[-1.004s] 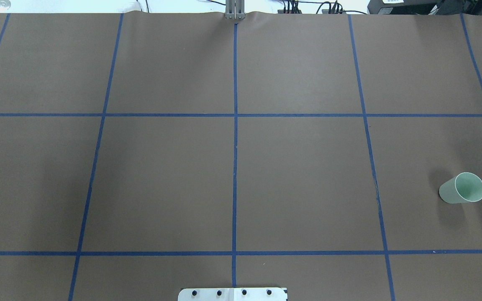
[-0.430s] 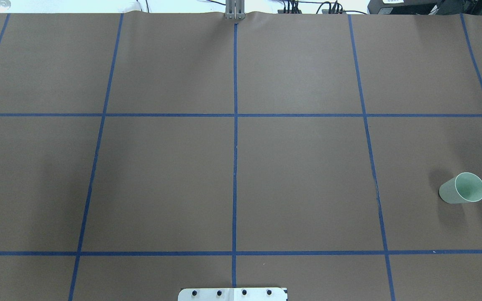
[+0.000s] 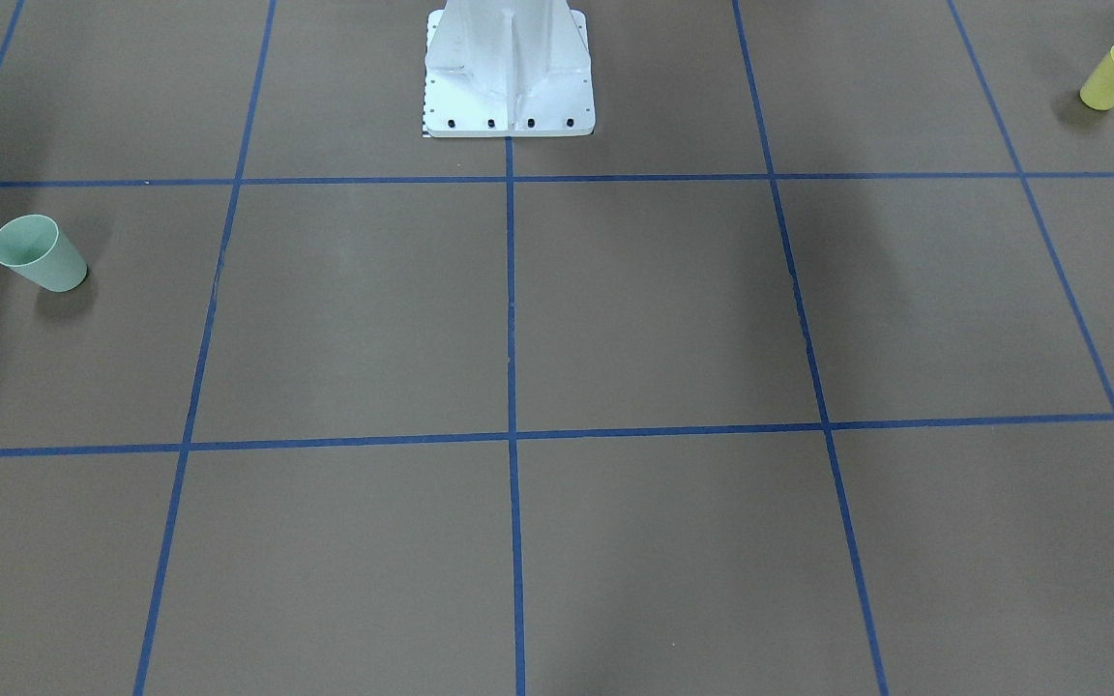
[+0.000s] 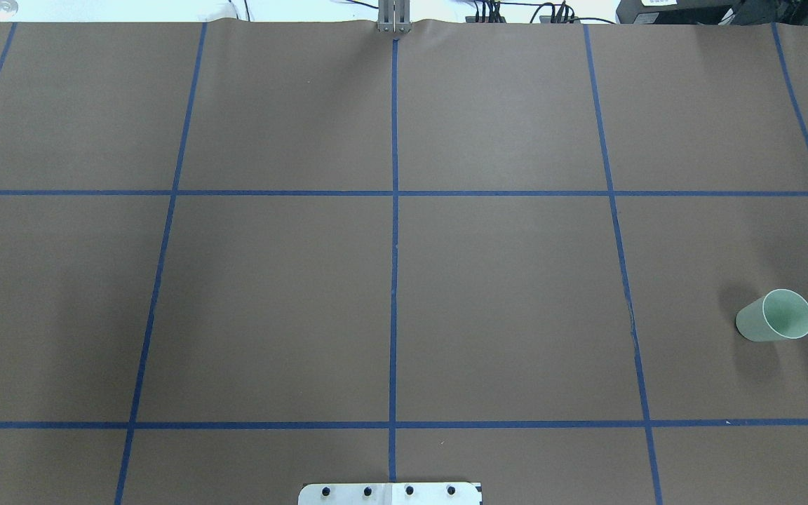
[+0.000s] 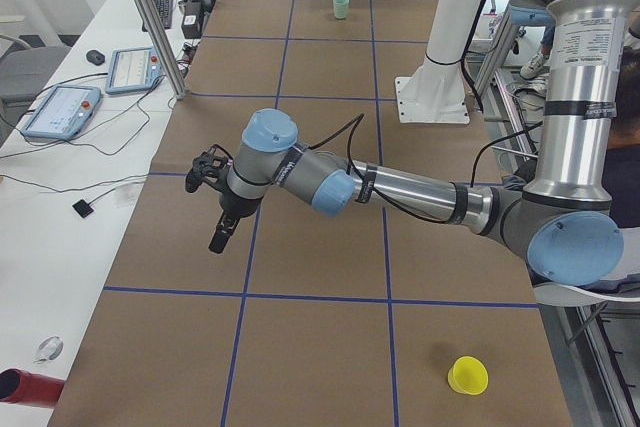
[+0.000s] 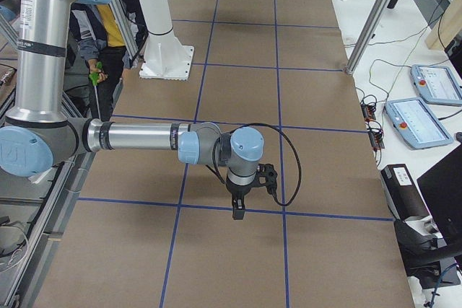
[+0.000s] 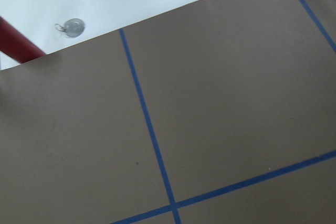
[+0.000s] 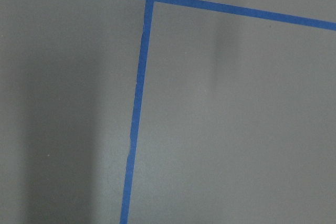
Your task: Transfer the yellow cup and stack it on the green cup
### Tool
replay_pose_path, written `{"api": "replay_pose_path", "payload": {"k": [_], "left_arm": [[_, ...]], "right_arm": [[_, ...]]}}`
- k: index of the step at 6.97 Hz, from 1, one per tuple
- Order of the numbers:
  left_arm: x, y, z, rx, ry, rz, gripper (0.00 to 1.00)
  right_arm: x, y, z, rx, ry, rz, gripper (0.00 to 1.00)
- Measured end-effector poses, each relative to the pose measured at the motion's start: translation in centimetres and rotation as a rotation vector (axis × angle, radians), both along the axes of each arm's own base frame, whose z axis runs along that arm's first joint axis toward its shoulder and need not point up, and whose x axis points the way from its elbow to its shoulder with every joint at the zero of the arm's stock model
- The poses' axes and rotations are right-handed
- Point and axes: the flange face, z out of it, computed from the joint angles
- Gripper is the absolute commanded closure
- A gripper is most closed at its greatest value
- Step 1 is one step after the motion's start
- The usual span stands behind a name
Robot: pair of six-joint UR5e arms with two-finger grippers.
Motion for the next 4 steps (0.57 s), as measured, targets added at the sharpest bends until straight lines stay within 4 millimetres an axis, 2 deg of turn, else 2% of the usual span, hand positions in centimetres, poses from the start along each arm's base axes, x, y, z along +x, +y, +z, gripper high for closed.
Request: {"api": "replay_pose_path", "payload": {"k": [3,4], "left_arm": [[-1.6,5.0,0.3,-0.102,-0.051,-0.302,0.0],[-1.2,6.3,0.7,-0.137,-0.069,-0.396,0.0]], "right_arm": [[0.0,0.1,0.1,-0.003,-0.001,0.001,0.0],[0.0,0.1,0.2,-0.006,-0.001,0.001,0.0]]}}
